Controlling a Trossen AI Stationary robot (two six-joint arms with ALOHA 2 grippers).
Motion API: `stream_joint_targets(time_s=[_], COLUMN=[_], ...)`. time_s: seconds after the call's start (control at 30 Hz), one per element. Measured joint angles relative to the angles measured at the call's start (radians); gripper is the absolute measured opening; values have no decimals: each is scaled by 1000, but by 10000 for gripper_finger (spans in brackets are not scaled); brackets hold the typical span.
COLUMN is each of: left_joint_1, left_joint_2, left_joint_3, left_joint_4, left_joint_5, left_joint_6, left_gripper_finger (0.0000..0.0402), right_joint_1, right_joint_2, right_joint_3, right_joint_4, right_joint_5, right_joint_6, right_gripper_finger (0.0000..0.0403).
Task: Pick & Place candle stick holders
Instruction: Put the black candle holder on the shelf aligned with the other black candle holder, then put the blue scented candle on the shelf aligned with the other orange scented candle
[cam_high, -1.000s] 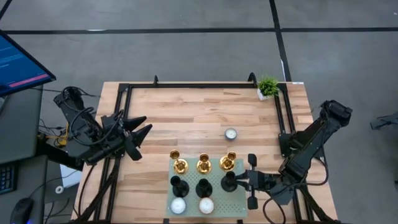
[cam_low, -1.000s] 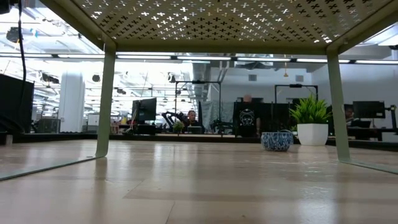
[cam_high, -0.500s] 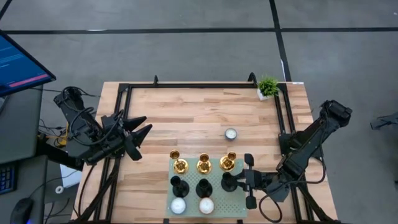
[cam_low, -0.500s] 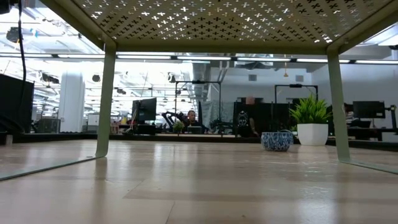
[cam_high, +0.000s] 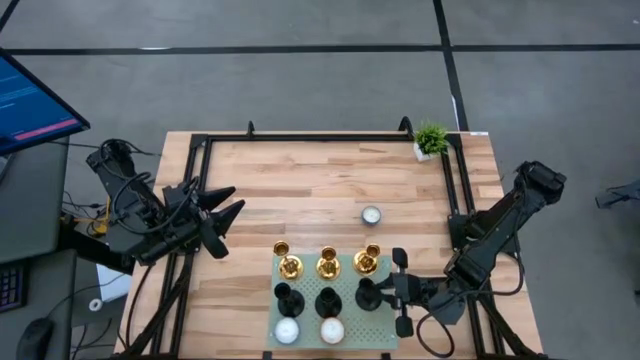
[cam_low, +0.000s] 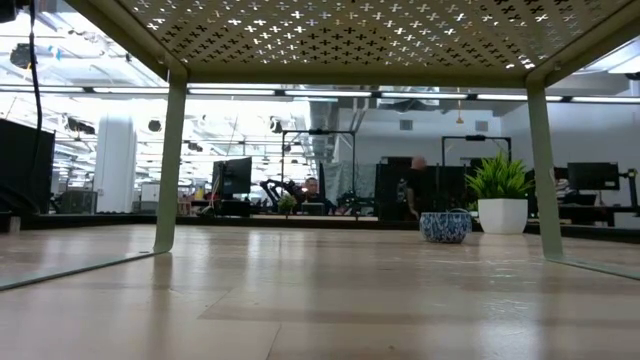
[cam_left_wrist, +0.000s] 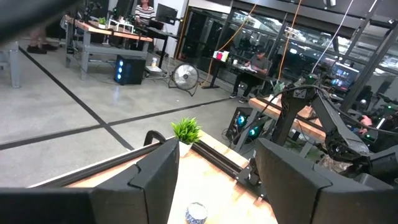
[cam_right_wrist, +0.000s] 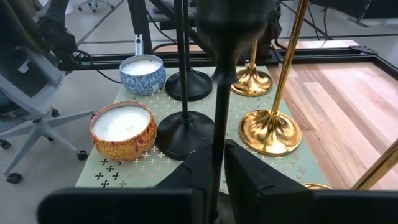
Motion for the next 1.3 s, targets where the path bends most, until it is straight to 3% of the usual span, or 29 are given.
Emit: stream_joint_targets(time_s=[0.33,0.7,0.9,1.07,1.3], left_joint_1=[0,0,0,0,0], left_joint_2=[0,0,0,0,0], left_joint_3=[0,0,0,0,0], left_joint_4=[0,0,0,0,0], left_joint_5=[0,0,0,0,0], left_joint_6=[0,0,0,0,1], left_gripper_finger=[212,212,212,212,212], right_joint_1=[-6,4,17,8,-142], right_joint_2=[0,-69,-213,-333,-362], right_joint_3=[0,0,0,0,-32], right_joint_4=[-24,-82,-348,-684,-900], right_joint_5=[2,1,-49,-13,-37], right_joint_6=[-6,75,344,573,547], right_gripper_finger=[107,244,255,255,282])
